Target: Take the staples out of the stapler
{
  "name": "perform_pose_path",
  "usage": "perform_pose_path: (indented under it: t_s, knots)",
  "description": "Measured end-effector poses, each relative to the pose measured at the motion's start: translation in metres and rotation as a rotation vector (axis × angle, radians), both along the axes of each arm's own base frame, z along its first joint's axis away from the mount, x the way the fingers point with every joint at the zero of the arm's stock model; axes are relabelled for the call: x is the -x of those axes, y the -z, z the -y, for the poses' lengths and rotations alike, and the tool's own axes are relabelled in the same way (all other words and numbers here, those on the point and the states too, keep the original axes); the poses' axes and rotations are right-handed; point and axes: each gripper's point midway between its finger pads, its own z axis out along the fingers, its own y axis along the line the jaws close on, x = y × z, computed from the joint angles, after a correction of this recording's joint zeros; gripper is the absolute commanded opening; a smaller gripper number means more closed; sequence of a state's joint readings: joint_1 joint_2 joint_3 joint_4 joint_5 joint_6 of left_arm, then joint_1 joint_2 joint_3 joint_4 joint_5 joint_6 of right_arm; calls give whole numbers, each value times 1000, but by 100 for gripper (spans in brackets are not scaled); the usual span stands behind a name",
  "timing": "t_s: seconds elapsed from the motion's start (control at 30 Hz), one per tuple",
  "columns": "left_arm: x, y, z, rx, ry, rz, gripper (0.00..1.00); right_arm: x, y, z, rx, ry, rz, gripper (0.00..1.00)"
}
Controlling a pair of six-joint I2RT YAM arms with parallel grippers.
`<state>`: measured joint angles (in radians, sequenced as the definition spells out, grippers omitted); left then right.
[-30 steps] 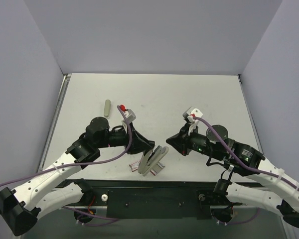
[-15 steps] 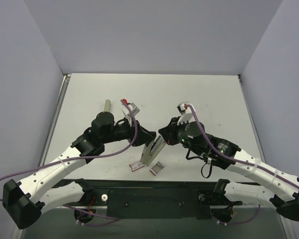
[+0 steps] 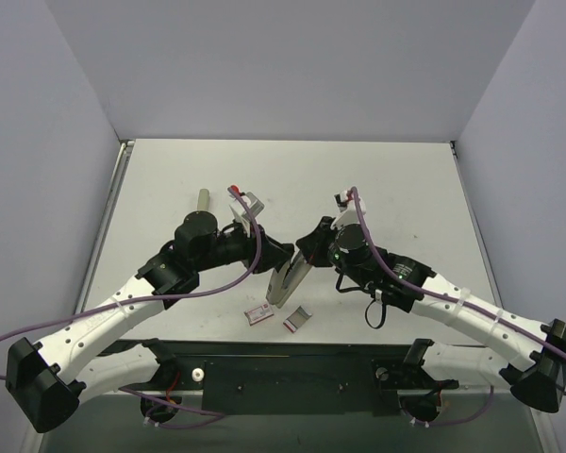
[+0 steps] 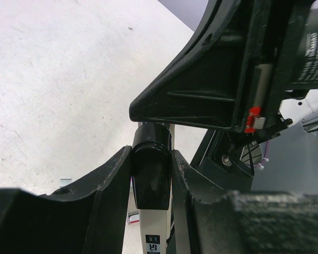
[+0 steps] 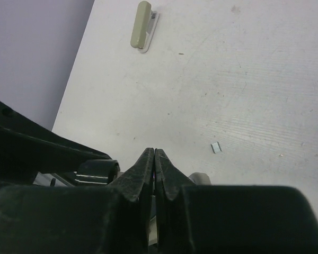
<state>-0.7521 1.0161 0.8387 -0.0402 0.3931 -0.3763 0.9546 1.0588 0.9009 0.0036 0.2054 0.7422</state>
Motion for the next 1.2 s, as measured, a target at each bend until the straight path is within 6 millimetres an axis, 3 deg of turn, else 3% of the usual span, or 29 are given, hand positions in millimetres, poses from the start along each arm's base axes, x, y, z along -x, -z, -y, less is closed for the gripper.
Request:
perform_pose_path:
  t_s: [0.23,0.5,0.73,1.03,1.2]
  knots:
    - [-9,1,0,-16,-34,15,0,-8,27,6,11,52,-46,0]
    - [-16,12,6,-40,-38,-6,0,-11,29,7,22,64,-37,0]
    - [-21,8,6,-37,-62,6,0,-16,37,14,56,93,-25,0]
    - [-38,-15,5,19,-139,80,0,-9,92,31,156,115,-88,0]
    - [-48,-32,5,66,-182,127,0,-10,98,28,143,118,-94,0]
